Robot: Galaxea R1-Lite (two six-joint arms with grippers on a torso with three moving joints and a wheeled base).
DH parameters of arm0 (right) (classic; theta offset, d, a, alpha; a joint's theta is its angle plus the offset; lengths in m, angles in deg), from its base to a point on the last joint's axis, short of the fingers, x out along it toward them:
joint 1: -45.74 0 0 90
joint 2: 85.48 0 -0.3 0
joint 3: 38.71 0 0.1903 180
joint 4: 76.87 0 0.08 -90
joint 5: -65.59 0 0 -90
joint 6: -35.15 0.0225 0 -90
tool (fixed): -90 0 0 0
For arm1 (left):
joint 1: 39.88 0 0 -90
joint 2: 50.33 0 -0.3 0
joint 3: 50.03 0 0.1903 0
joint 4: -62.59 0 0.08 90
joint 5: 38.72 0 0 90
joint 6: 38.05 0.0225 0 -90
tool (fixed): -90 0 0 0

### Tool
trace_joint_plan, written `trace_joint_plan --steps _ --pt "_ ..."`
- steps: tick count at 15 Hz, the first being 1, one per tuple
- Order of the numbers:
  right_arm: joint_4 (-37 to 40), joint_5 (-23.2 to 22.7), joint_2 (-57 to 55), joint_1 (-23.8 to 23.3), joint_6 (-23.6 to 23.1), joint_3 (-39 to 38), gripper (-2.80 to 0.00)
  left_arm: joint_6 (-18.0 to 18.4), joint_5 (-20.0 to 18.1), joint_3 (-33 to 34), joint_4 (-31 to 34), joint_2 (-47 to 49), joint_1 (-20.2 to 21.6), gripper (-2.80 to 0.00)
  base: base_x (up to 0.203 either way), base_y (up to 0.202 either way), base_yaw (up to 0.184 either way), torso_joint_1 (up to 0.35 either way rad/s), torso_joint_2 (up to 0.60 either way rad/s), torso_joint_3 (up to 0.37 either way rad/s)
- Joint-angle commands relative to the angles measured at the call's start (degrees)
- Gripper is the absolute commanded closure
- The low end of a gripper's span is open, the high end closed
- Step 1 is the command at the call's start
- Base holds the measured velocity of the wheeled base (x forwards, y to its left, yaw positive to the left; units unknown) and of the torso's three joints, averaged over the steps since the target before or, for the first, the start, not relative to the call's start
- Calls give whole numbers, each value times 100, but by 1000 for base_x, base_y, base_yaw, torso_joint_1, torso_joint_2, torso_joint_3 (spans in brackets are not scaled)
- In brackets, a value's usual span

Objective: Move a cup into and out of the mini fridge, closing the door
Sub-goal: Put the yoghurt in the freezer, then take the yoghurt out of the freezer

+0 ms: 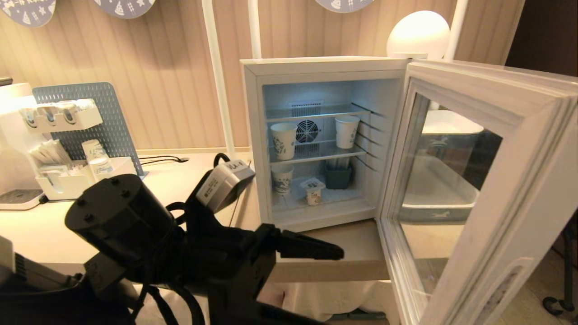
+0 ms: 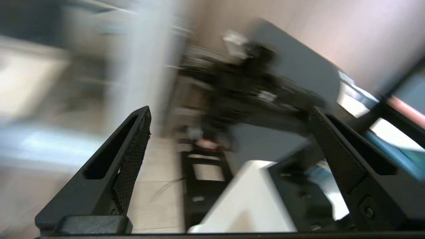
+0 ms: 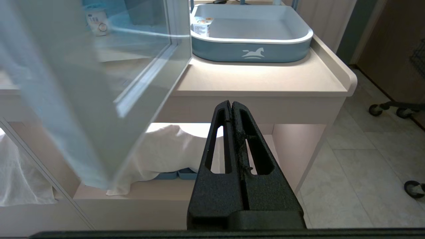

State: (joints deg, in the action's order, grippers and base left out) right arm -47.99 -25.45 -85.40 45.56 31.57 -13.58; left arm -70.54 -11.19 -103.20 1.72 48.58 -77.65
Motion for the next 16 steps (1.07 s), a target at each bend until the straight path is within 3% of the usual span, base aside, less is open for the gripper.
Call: trace_joint_plan --steps 1,3,6,8,9,11,13,14,16 --pt "3 -11 1 1 -20 0 0 -21 124 117 317 -573 677 -280 0 0 0 0 0 0" --pt "3 -11 1 1 -28 0 0 -15 323 75 1319 -1410 1660 -280 0 0 0 0 0 0" --pt "3 7 1 1 -20 0 0 37 603 -304 3595 -2540 3420 -280 0 0 0 0 0 0" --pt "3 25 1 1 -2 0 0 323 920 -496 4881 -3126 4424 -280 0 0 0 0 0 0" --pt "3 25 -5 1 -2 0 0 668 1247 -501 5512 -3410 4744 0 0 0 0 0 0 0" --pt "3 33 1 1 0 0 0 1388 2521 -470 6451 -3710 4875 0 0 0 0 0 0 0" --pt "3 33 -7 1 16 0 0 2081 4102 -322 6903 -3998 4889 0 0 0 0 0 0 0" --pt "3 25 1 1 16 0 0 2248 4490 -205 6993 -4288 4891 0 0 0 0 0 0 0" --pt "3 25 -6 1 16 0 0 2392 4875 -66 7266 -4990 4907 0 0 0 0 0 0 0"
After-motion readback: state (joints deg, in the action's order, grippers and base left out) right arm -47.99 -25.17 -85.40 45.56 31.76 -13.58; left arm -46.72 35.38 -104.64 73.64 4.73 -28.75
